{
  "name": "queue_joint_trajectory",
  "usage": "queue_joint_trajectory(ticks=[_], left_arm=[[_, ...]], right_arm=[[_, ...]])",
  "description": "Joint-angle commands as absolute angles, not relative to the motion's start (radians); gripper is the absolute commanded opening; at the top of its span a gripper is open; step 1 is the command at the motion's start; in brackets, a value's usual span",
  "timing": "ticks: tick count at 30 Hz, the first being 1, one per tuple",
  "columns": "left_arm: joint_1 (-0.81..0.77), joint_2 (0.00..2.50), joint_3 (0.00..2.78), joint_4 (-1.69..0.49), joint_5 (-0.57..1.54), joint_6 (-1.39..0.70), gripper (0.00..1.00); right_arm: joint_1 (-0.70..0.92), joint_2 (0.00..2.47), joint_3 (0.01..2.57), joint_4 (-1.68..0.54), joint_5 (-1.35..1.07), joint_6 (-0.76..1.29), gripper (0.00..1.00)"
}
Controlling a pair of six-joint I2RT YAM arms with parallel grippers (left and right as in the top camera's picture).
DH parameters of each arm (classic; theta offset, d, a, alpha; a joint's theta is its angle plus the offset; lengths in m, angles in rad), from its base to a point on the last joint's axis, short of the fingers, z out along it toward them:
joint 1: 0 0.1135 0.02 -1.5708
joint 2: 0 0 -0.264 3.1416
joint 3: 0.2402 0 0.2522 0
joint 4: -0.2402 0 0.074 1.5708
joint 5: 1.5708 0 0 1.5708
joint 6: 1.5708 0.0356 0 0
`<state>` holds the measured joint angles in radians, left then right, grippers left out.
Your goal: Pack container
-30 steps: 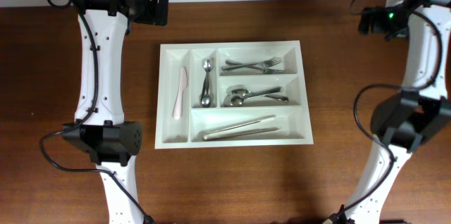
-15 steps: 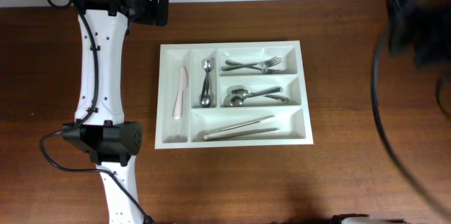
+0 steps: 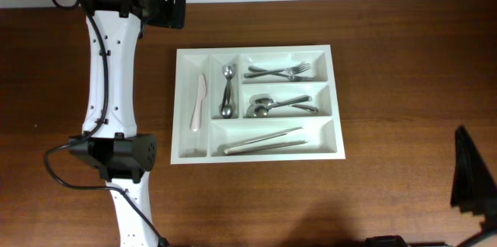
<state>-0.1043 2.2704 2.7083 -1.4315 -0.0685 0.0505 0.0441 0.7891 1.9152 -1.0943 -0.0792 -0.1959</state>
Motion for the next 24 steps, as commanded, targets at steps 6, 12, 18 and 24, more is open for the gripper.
queue_joint_trajectory(ticks=[6, 12, 18, 24], left_arm=[[-0.102, 2.263, 2.725, -1.433, -0.072, 0.037, 0.99], [-0.102, 2.263, 2.725, -1.433, -0.072, 0.037, 0.99], [-0.102, 2.263, 2.725, -1.433, -0.072, 0.038, 0.99], [-0.102, 2.263, 2.725, -1.433, -0.072, 0.037, 0.99]], right_arm=[[0.053, 0.469, 1.332, -0.785, -0.163, -0.208, 0.99], [0.053, 0.269, 0.937, -0.468, -0.218, -0.208, 0.99], [0.053, 0.080, 0.599, -0.272, -0.213, -0.208, 0.99], [0.053, 0.004, 0.353, -0.137, -0.145, -0.115, 0.99]])
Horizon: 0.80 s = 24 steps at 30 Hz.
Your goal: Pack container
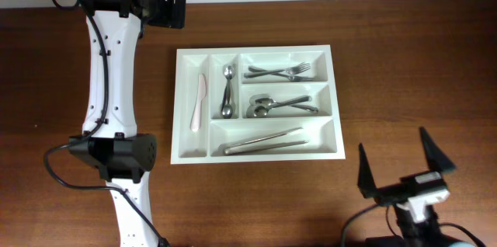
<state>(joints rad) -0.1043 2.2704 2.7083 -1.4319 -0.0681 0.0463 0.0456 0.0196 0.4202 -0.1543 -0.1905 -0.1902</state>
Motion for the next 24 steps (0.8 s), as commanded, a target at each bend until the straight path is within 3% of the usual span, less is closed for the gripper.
queue_joint_trajectory(ticks=[1, 10, 24], left_arm=[[-0.102, 2.263, 2.725, -1.433, -0.072, 0.037, 0.99], [-0.102, 2.263, 2.725, -1.433, -0.072, 0.038, 0.99], [-0.102, 2.263, 2.725, -1.433, -0.072, 0.038, 0.99]], right_arm=[[0.053, 0.004, 0.336, -0.137, -0.141, -0.109, 0.99], [0.053, 0.004, 0.178, -0.107, 0.022, -0.042, 0.99], [0.053, 0.004, 0.016, -0.084, 0.031, -0.006, 0.99]])
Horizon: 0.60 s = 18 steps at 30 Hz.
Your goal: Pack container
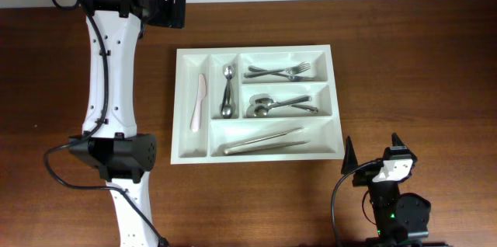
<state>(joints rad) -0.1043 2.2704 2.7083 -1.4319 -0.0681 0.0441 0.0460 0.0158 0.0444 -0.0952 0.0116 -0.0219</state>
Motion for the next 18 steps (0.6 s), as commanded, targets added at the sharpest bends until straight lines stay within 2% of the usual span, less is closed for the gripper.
queue_joint_trajectory(ticks=[1, 18], left_arm=[[-0.102, 2.263, 2.725, -1.433, -0.072, 0.037, 0.99], [-0.102, 2.263, 2.725, -1.433, -0.072, 0.037, 0.99]], right_arm=[[0.053, 0.004, 0.008, -0.084, 0.031, -0.006, 0.99], [0.052, 0.004, 0.006, -0.077, 0.038, -0.021, 0.99]])
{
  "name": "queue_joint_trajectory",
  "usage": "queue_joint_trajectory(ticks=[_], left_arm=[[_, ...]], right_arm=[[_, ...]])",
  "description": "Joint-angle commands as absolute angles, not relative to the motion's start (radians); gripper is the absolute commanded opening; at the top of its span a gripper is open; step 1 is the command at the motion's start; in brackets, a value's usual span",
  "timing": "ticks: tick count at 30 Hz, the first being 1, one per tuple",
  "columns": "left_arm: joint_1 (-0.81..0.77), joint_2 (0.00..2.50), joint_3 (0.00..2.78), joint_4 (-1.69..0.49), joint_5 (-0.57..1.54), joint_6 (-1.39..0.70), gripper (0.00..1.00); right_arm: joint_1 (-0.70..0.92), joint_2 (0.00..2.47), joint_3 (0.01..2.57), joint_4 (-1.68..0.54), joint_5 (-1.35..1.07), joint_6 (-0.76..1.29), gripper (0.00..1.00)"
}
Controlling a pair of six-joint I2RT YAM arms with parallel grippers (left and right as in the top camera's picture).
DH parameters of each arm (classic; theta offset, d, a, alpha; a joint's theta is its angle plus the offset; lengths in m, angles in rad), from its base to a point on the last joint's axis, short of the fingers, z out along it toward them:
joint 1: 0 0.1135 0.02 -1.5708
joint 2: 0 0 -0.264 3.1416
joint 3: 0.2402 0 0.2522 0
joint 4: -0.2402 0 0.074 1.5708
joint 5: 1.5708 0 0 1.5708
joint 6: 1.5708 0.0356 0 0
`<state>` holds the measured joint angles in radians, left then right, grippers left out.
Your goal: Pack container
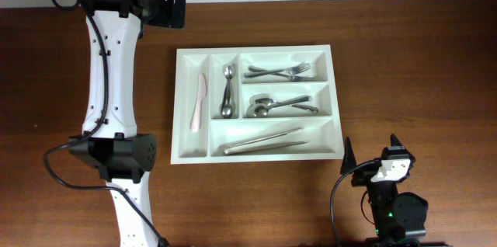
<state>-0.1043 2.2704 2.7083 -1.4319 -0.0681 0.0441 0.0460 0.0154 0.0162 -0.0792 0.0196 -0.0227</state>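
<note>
The white cutlery tray (252, 48) lies in the middle of the table. It holds a pale knife (199, 102) in the left slot and spoons (227, 92) beside it. Forks (283, 71) are at the top right, more spoons (281, 106) below them, and two metal sticks (264, 141) in the front slot. My right gripper (371, 152) stands open and empty just in front of the tray's front right corner. My left gripper (168, 10) is at the far left, beyond the tray's back left corner; its fingers do not show.
The left arm's white link (109, 68) runs along the table's left side, from its base (116, 158) to the back edge. The right arm's base (392, 212) sits at the front edge.
At first only a dark finger of my right gripper showed at the table's right edge. Then the gripper was open at the front right. By the last moment it stood open by the tray's front right corner, where it stays. Left arm and cutlery are unchanged.
</note>
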Motion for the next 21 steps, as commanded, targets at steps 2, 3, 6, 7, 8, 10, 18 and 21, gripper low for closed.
queue_joint_trajectory(ticks=[2, 3, 6, 7, 8, 10, 18, 21], left_arm=[[-0.102, 2.263, 2.725, -1.433, -0.072, 0.037, 0.99], [-0.102, 2.263, 2.725, -1.433, -0.072, 0.037, 0.99], [-0.102, 2.263, 2.725, -1.433, -0.072, 0.037, 0.99], [-0.102, 2.263, 2.725, -1.433, -0.072, 0.038, 0.99], [-0.102, 2.263, 2.725, -1.433, -0.072, 0.038, 0.99], [-0.102, 2.263, 2.725, -1.433, -0.072, 0.038, 0.99], [-0.089, 2.276, 2.725, -1.433, -0.069, 0.038, 0.99], [-0.101, 2.244, 2.725, -1.433, -0.069, 0.038, 0.99]], right_arm=[[0.052, 0.004, 0.006, -0.077, 0.038, -0.021, 0.99], [0.052, 0.004, 0.006, -0.077, 0.038, -0.021, 0.99], [0.052, 0.004, 0.006, -0.077, 0.038, -0.020, 0.99], [0.052, 0.004, 0.006, -0.078, 0.038, -0.021, 0.99], [0.052, 0.004, 0.006, -0.078, 0.038, -0.021, 0.99], [0.052, 0.004, 0.006, -0.078, 0.038, -0.021, 0.99], [0.052, 0.004, 0.006, -0.078, 0.038, -0.021, 0.99], [0.052, 0.004, 0.006, -0.077, 0.038, -0.021, 0.99]])
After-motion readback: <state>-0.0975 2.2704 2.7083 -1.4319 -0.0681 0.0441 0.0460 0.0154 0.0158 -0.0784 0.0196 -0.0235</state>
